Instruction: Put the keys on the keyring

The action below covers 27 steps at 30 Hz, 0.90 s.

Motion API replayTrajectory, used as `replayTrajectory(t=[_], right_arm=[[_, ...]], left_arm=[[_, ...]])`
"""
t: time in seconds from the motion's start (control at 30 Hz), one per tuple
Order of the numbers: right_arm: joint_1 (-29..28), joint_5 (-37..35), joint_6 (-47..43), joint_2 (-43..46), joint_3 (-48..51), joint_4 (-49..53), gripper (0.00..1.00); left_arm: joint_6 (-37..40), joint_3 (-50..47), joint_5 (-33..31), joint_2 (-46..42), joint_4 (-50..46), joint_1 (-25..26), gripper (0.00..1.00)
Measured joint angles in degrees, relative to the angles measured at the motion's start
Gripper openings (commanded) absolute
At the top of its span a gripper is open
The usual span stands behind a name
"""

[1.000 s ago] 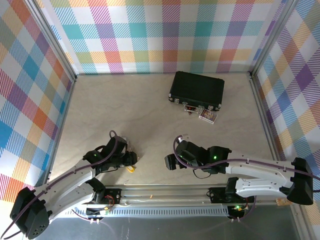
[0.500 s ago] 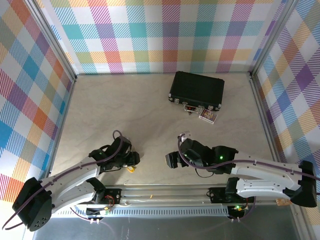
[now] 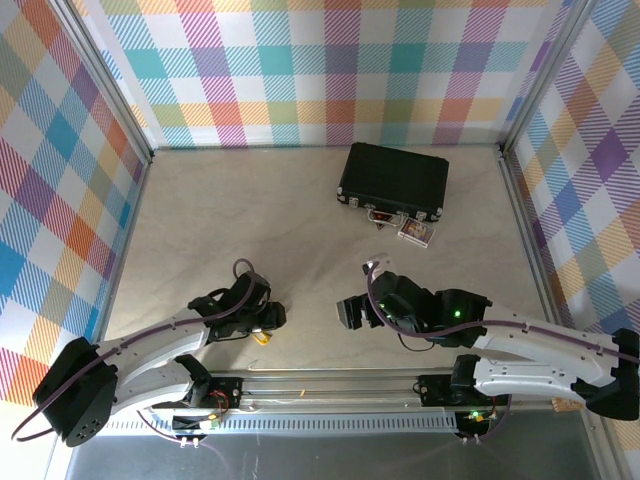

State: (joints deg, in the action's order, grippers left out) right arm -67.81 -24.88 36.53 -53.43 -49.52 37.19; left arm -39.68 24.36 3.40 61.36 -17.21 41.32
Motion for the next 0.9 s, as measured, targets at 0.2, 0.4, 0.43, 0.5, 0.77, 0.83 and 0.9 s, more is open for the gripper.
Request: replayTrajectory(t=[0.2, 0.4, 0.43, 0.5, 0.77, 0.83, 0.9], right_arm=[[1.1, -0.5, 0.0, 0.8, -0.1, 0.7, 0.99], [1.5, -1.7, 0.1, 1.3, -0.3, 2.4, 0.99], [1.5, -1.8, 0.2, 1.8, -0.3, 2.6, 0.99], [1.9, -2.0, 0.5, 2.9, -0.2, 2.8, 0.99], [3.5, -2.5, 1.6, 5.5, 1.8, 4.2, 0.99], [4.4, -2.0, 1.7, 5.0, 2.5, 4.2, 0.99], [5.2, -1.1, 1.6, 3.8, 3.0, 3.7, 0.99]], left_arm=[[-0.4, 0.2, 1.5, 4.9, 5.2, 1.1, 0.48], [-0.9, 5.2, 3.6, 13.6, 10.3, 2.2, 0.48], [-0.9, 6.4, 4.0, 15.3, 11.0, 2.6, 0.48], [-0.9, 8.6, 4.7, 18.2, 12.3, 3.6, 0.48], [-1.2, 16.2, 8.2, 23.9, 15.8, 6.3, 0.49], [-0.3, 17.3, 8.2, 23.0, 14.9, 6.3, 0.49], [1.4, 18.3, 7.8, 21.0, 11.9, 6.2, 0.49]])
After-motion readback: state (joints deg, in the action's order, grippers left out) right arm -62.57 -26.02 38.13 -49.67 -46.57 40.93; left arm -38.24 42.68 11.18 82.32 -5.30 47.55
